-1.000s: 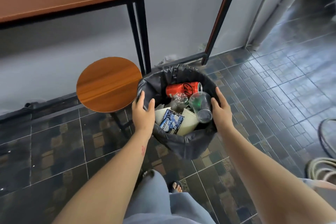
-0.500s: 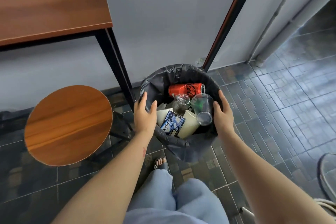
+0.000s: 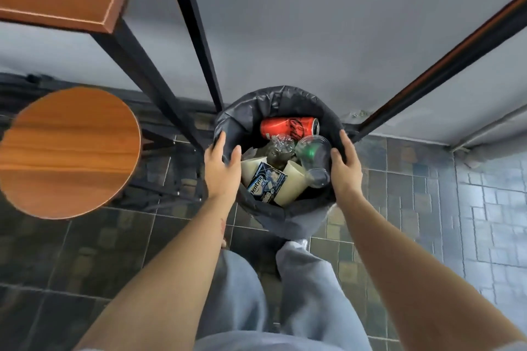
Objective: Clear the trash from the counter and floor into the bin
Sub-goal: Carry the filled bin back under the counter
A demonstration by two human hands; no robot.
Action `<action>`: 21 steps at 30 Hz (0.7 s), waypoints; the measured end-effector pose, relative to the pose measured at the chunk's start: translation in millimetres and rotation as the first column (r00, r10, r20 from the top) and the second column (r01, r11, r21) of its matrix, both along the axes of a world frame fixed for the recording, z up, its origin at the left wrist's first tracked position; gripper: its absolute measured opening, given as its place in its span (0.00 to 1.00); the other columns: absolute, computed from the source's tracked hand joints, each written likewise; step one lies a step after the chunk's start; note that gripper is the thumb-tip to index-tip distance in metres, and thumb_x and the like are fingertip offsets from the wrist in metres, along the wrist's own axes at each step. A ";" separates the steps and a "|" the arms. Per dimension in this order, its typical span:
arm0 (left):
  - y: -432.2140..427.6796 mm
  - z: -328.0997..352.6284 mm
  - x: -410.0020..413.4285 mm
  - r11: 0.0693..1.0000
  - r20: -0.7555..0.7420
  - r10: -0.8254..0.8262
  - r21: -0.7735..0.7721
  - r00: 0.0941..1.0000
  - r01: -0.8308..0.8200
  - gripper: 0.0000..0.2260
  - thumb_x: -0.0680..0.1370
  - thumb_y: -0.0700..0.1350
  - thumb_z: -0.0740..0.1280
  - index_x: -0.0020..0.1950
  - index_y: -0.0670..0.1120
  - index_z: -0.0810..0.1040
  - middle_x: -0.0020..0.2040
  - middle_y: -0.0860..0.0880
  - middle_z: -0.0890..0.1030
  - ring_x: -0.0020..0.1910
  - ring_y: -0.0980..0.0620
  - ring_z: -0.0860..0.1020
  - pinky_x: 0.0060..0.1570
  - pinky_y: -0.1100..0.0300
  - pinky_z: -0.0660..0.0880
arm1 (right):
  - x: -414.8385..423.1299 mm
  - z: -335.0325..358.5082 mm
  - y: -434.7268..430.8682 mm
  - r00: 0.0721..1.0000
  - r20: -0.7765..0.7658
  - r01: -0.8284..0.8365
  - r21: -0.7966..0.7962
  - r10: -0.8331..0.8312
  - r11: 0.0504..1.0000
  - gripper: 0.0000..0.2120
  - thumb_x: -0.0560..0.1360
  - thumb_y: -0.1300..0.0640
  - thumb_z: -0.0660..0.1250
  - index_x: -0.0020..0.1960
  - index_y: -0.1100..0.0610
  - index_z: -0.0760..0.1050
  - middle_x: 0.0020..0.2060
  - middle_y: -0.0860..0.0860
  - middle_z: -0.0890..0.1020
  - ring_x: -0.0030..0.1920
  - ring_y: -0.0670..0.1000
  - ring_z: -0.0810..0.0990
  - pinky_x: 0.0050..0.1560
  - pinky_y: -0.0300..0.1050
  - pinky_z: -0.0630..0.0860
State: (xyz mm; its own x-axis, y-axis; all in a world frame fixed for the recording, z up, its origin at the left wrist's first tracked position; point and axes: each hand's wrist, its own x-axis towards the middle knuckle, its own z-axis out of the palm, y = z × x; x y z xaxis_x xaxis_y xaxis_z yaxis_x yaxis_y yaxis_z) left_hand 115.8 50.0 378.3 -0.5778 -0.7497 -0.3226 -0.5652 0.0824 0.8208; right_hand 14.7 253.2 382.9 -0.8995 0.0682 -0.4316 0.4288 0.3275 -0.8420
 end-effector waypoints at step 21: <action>-0.5 -254.3 -75.3 0.952 0.091 0.267 0.133 0.959 -0.277 0.23 0.77 0.56 0.67 0.72 0.64 0.68 0.76 0.54 0.62 0.69 0.65 0.60 0.61 0.63 0.55 | -116.0 -260.0 -28.7 0.977 0.078 -0.199 0.012 0.198 0.980 0.21 0.81 0.55 0.60 0.67 0.32 0.69 0.65 0.30 0.72 0.62 0.35 0.69 0.60 0.32 0.62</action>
